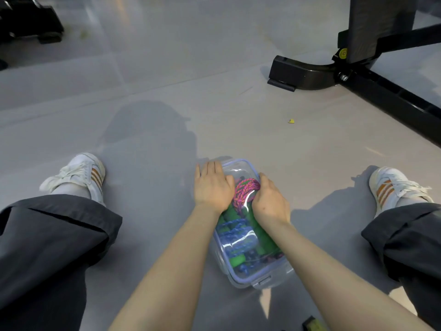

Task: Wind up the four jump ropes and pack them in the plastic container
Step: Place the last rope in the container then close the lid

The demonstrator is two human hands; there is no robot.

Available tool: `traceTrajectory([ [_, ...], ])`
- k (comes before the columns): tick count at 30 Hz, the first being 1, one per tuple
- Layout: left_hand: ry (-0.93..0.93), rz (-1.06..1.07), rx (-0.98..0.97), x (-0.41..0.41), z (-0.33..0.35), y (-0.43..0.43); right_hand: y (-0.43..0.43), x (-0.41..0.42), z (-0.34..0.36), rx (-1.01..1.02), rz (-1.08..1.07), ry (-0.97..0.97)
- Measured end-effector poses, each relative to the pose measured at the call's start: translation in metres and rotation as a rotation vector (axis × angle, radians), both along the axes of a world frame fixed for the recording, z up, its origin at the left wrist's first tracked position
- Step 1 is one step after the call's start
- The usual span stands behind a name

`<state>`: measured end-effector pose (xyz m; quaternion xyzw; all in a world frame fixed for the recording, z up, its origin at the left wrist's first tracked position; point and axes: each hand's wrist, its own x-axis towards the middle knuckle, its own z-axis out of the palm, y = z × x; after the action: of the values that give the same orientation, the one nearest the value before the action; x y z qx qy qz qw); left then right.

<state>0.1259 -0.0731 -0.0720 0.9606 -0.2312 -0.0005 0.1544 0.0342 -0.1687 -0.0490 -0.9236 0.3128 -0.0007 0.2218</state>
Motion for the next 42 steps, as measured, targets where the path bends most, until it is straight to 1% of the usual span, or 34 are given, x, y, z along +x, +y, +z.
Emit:
traceTrajectory([
  [2, -0.06, 0.029, -0.063, -0.002, 0.001, -0.002, -0.001, 0.001, 0.0, -0.004, 0.018, 0.006],
  [3, -0.044, 0.047, -0.056, -0.004, 0.002, -0.001, -0.002, 0.001, 0.001, -0.004, 0.038, 0.011],
  [5, 0.066, 0.091, 0.031, -0.003, 0.005, 0.001, -0.008, 0.005, 0.001, -0.021, 0.113, 0.001],
  [6, 0.089, 0.144, 0.06, -0.003, 0.004, 0.003, -0.011, 0.007, 0.0, -0.027, 0.166, 0.0],
  [9, 0.115, 0.298, 0.03, -0.013, 0.002, 0.006, -0.019, 0.016, -0.003, -0.016, 0.309, -0.019],
  [10, 0.103, 0.353, 0.021, -0.018, 0.001, 0.007, -0.019, 0.018, -0.003, -0.032, 0.343, -0.03],
  [12, 0.068, 0.426, 0.013, -0.026, 0.002, 0.01, -0.016, 0.018, -0.001, -0.163, 0.375, -0.068],
  [13, 0.075, 0.438, 0.026, -0.028, 0.0, 0.012, -0.013, 0.016, -0.002, -0.263, 0.34, -0.094],
  [14, 0.094, 0.459, 0.025, -0.032, -0.001, 0.014, -0.01, 0.01, -0.002, -0.348, 0.25, -0.148],
  [15, 0.123, 0.469, 0.021, -0.036, -0.002, 0.016, -0.006, 0.002, -0.003, -0.385, 0.125, -0.203],
  [16, 0.134, 0.48, 0.02, -0.042, 0.0, 0.019, -0.001, -0.01, -0.003, -0.376, -0.013, -0.25],
  [18, 0.161, 0.529, 0.071, -0.053, 0.0, 0.023, 0.011, -0.039, -0.006, -0.286, -0.269, -0.282],
  [21, 0.159, 0.588, 0.13, -0.067, 0.004, 0.025, 0.025, -0.074, -0.011, -0.109, -0.552, -0.229],
  [23, 0.213, 0.615, 0.08, -0.076, 0.009, 0.024, 0.03, -0.082, -0.011, -0.014, -0.651, -0.221],
  [24, 0.205, 0.624, 0.061, -0.079, 0.008, 0.024, 0.032, -0.083, -0.012, 0.001, -0.652, -0.222],
  [25, 0.16, 0.621, 0.068, -0.079, 0.007, 0.026, 0.034, -0.084, -0.013, 0.012, -0.634, -0.227],
  [26, 0.102, 0.55, 0.105, -0.077, 0.01, 0.025, 0.034, -0.083, -0.013, 0.018, -0.608, -0.239],
  [27, 0.028, 0.406, 0.158, -0.073, 0.013, 0.026, 0.034, -0.082, -0.014, 0.022, -0.585, -0.25],
  [28, -0.042, 0.212, 0.186, -0.067, 0.014, 0.024, 0.032, -0.08, -0.015, 0.023, -0.567, -0.253],
  [29, -0.063, 0.018, 0.185, -0.062, 0.015, 0.022, 0.028, -0.078, -0.016, 0.024, -0.545, -0.249],
  [30, -0.044, -0.135, 0.157, -0.058, 0.016, 0.017, 0.023, -0.076, -0.018, 0.019, -0.508, -0.251],
  [32, -0.021, -0.3, 0.146, -0.059, 0.017, 0.003, 0.009, -0.072, -0.022, -0.008, -0.393, -0.28],
  [34, -0.043, -0.315, 0.19, -0.064, 0.015, -0.007, -0.004, -0.067, -0.022, -0.031, -0.274, -0.319],
  [36, -0.044, -0.252, 0.215, -0.067, 0.012, -0.014, -0.016, -0.063, -0.021, -0.035, -0.211, -0.314],
  [38, -0.023, -0.206, 0.239, -0.066, 0.011, -0.017, -0.018, -0.06, -0.022, -0.07, -0.246, -0.311],
  [40, -0.007, -0.193, 0.261, -0.066, 0.009, -0.02, -0.012, -0.06, -0.025, -0.173, -0.351, -0.284],
  [42, 0.005, -0.193, 0.276, -0.066, 0.01, -0.021, -0.003, -0.06, -0.026, -0.166, -0.418, -0.247],
])
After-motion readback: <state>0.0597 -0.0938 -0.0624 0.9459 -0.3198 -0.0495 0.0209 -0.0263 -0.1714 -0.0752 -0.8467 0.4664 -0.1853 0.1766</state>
